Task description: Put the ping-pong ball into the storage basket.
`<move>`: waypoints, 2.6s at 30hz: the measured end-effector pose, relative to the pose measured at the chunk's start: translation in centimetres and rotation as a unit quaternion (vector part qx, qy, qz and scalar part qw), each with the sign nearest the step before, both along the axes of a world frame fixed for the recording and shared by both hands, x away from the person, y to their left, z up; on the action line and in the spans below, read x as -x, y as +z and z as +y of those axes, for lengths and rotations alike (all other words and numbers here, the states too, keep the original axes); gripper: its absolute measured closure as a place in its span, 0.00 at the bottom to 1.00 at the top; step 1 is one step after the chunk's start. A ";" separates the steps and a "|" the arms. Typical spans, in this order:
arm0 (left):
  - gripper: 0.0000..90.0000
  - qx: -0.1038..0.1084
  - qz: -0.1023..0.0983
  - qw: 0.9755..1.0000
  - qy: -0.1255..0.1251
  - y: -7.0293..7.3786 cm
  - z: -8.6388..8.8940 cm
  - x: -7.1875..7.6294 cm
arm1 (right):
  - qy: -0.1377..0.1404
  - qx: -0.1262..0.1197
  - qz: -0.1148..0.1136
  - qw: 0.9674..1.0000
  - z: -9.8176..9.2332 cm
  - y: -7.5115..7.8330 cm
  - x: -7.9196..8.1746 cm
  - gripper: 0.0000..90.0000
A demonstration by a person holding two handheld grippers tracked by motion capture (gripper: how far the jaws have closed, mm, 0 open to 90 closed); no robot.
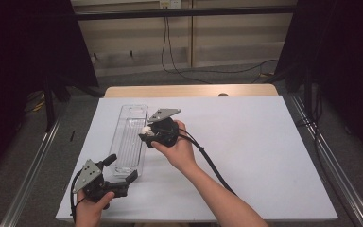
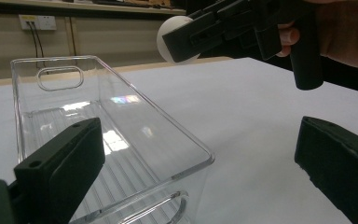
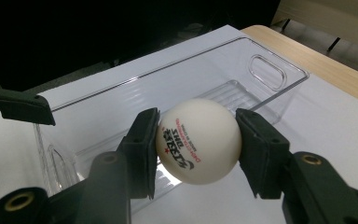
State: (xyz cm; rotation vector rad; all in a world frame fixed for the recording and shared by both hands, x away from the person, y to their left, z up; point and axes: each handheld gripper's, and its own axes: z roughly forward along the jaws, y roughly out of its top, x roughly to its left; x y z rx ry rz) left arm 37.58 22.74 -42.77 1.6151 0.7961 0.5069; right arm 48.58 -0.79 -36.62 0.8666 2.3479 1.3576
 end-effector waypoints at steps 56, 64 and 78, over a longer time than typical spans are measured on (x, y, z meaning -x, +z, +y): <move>0.02 -0.001 -0.002 1.000 -0.002 0.1 0.0 0.0 | 0.015 0.001 0.007 1.000 2.1 -0.8 -0.7 0.57; 0.02 0.000 -0.001 1.000 -0.004 0.1 0.0 0.0 | 0.014 0.004 0.009 1.000 2.5 -0.9 -0.8 0.57; 0.02 -0.004 -0.003 1.000 -0.003 0.1 0.1 0.0 | 0.022 0.005 0.013 1.000 3.3 -1.5 -0.9 0.57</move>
